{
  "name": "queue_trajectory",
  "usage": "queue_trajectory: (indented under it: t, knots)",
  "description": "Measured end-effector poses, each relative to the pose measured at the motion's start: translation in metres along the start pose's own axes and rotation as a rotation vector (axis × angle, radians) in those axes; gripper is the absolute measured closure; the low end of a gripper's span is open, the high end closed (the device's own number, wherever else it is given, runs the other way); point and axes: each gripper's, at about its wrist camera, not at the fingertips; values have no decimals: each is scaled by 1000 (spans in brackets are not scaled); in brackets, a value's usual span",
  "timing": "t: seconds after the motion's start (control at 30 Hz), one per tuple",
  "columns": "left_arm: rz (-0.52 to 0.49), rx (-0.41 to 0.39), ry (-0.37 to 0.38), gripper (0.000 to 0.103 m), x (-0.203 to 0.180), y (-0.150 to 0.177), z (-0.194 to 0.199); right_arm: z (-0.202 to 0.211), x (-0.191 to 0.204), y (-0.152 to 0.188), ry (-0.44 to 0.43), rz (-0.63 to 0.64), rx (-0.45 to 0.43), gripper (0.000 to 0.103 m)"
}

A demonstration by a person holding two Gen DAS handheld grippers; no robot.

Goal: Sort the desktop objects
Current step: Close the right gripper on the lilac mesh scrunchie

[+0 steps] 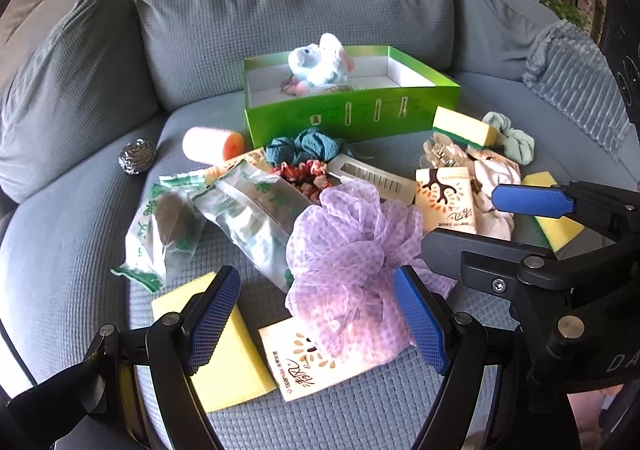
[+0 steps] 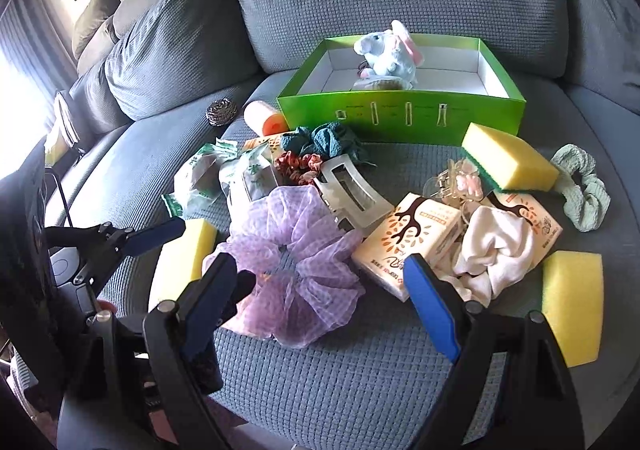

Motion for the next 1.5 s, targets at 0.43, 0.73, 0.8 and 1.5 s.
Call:
queue_trajectory:
  t: [0.43, 0.73, 0.8, 1.5]
  knots:
    - [0, 14, 23, 23, 3, 3, -10, -23, 1, 2, -12, -17, 31, 17]
    - [6, 31, 42, 23, 6, 4, -20, -36, -3, 2, -36, -53, 56, 17]
    - [11, 31, 46, 23, 6, 4, -22, -38, -4, 1, -39, -55, 57, 18]
    - [20, 73, 135, 78, 7, 4, -45, -60, -2, 0, -153, -102, 110, 82]
Point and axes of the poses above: each gripper's, at about its wrist camera, not at the fingertips, and z roughly against the way its jaws point, x to its left, y to its underside, and after that the axes turned 3 degrees about -y, right-handed
